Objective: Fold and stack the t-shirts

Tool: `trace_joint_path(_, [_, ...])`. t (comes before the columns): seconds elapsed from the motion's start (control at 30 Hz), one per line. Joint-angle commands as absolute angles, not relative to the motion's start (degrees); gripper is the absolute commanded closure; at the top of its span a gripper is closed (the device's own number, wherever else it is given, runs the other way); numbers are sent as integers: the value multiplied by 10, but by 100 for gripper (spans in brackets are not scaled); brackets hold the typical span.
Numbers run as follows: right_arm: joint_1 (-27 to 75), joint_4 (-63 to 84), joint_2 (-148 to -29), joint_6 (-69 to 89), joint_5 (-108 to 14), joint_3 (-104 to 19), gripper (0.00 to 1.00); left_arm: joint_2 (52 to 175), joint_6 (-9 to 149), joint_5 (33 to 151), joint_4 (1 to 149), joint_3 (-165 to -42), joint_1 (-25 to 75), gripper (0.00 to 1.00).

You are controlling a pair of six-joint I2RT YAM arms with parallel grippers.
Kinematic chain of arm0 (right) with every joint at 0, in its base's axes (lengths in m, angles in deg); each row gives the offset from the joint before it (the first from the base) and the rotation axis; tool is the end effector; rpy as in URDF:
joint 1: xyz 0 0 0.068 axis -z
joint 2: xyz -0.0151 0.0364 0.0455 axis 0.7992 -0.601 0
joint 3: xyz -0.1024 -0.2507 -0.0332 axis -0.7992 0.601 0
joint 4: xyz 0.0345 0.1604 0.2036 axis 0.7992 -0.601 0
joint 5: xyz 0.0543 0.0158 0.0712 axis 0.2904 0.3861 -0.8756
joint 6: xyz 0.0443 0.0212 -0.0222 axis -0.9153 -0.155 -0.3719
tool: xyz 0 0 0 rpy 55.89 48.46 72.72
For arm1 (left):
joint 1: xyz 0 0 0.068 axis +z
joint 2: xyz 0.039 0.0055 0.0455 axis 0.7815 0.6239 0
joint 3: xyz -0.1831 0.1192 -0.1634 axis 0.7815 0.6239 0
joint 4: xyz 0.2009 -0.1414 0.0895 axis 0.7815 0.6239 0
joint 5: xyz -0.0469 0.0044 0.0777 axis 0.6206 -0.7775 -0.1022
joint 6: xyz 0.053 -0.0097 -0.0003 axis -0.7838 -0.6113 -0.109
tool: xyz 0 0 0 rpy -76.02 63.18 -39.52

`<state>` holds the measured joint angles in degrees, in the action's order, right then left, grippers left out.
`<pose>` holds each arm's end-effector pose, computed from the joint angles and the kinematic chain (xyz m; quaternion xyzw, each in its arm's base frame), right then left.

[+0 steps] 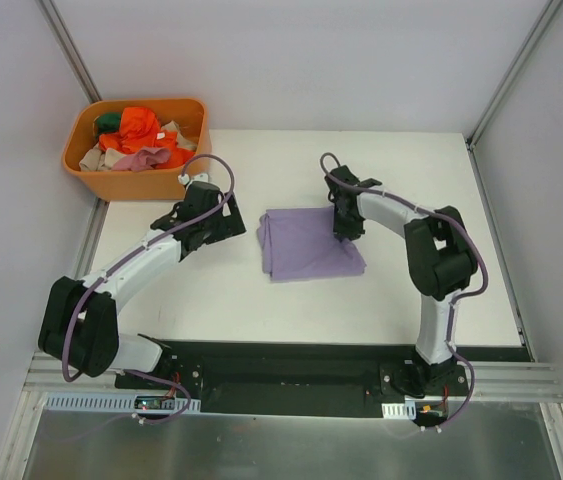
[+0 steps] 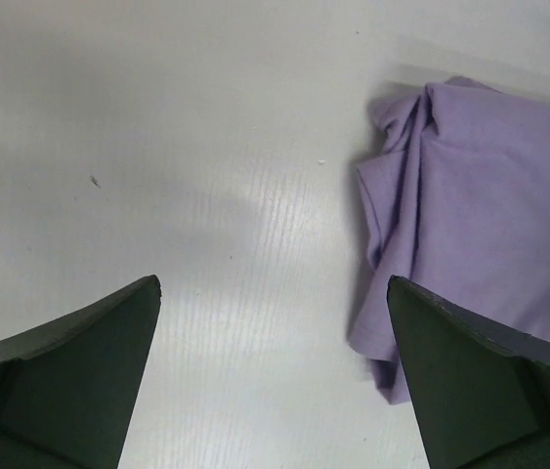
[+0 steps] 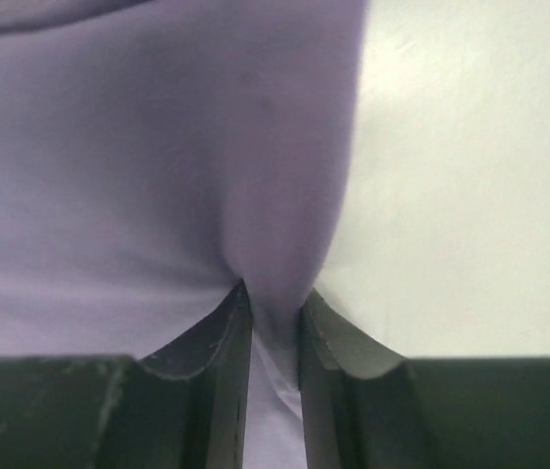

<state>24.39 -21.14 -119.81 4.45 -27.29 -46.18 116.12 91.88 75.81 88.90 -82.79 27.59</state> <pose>0.3574 0.1868 0.1725 -0.1152 0.9656 -0.0259 0.2315 0.2735 -0.1152 0.2495 -0.1091 0.8909 -0.1565 0.4122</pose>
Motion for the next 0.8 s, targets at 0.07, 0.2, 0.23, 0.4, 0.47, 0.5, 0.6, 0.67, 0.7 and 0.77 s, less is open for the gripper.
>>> trace_joint_path(0.07, [343,-356,-1257,115,-197,-591,76,1131,916,742,881,-815,291,1])
trace_joint_path(0.2, [411,-365,-1291,188,-196,-653,76,1124,914,732,880,-812,296,1])
trace_joint_path(0.23, [428,-369,-1309,200,-195,-675,76,1125,913,731,880,-812,297,1])
trace_joint_path(0.4, [502,-400,-1418,253,-197,-818,77,1135,909,732,880,-819,300,1])
trace_joint_path(0.47, [540,-430,-1469,257,-198,-914,77,1140,906,727,882,-821,301,1])
trace_joint_path(0.5, [553,-440,-1493,263,-195,-947,78,1143,905,727,882,-822,303,1])
trace_joint_path(0.6, [602,-449,-1540,265,-209,-1020,78,1147,902,723,884,-824,309,1])
trace_joint_path(0.67, [633,-456,-1554,241,-248,-1040,77,1152,901,720,885,-830,312,1])
trace_joint_path(0.7, [649,-453,-1552,237,-290,-1037,77,1156,900,720,886,-831,313,1])
trace_joint_path(0.77, [660,-432,-1533,243,-332,-1007,76,1161,901,719,888,-835,313,1])
